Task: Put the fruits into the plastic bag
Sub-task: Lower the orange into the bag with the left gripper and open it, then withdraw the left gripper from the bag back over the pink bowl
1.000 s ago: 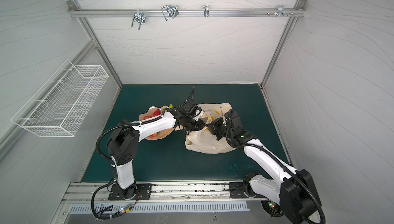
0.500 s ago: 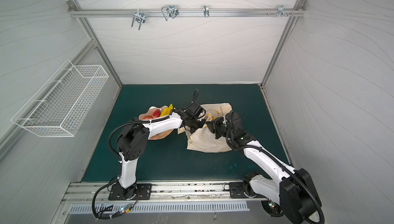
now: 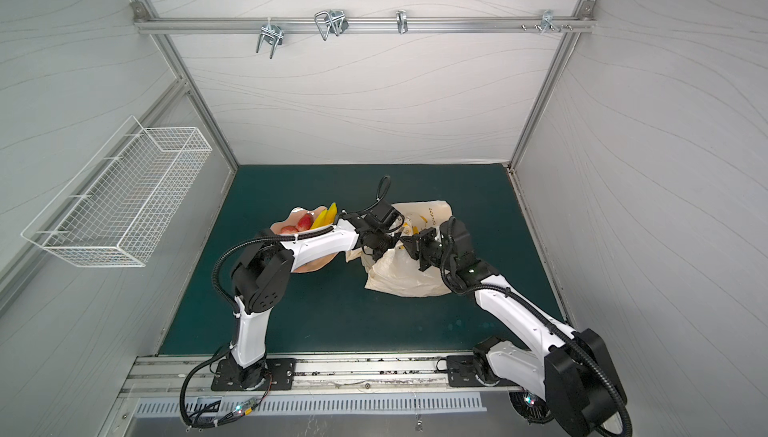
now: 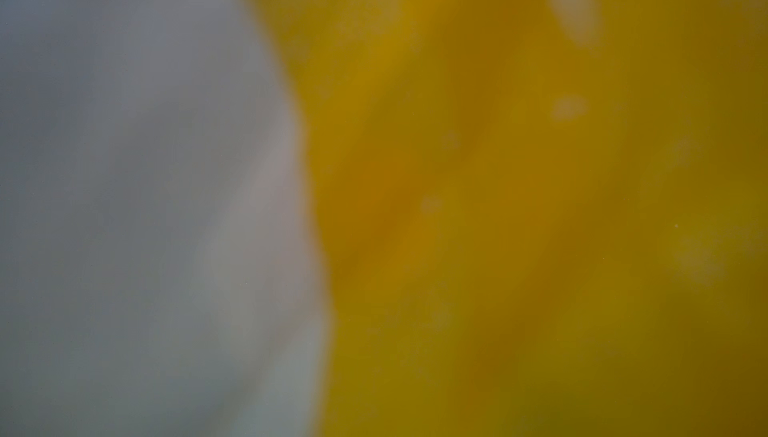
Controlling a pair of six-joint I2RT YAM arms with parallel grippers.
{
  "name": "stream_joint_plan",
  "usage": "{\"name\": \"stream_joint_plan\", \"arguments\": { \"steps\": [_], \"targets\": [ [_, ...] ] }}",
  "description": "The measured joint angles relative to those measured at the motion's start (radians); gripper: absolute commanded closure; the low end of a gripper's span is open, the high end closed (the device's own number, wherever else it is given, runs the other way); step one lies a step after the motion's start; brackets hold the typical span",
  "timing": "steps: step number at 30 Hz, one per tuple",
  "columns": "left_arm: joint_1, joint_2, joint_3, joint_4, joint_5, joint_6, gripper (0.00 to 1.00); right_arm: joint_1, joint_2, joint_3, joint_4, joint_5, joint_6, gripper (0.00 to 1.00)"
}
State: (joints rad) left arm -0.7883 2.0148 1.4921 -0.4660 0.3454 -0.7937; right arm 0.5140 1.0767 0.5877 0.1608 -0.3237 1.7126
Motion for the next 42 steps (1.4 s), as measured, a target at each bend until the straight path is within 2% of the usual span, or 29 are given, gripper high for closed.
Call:
{"name": "stream_joint_plan", "arguments": {
  "steps": [6, 21, 30, 42],
  "targets": [
    [0.002, -0.044, 0.015, -0.092, -0.040, 0.049, 0.12, -0.018, -0.029, 0.000, -0.027, -0.004, -0.001, 1.00],
    [0.026, -0.129, 0.114, -0.406, -0.203, 0.246, 0.13, -0.031, -0.045, 0.029, -0.141, -0.018, -0.039, 1.00],
    [0.036, -0.257, 0.096, -0.468, -0.238, 0.344, 0.13, -0.032, -0.045, 0.034, -0.166, -0.018, -0.045, 1.00],
    [0.068, -0.437, -0.013, -0.479, -0.268, 0.399, 0.13, -0.032, -0.045, 0.034, -0.191, -0.014, -0.046, 1.00]
  ]
}}
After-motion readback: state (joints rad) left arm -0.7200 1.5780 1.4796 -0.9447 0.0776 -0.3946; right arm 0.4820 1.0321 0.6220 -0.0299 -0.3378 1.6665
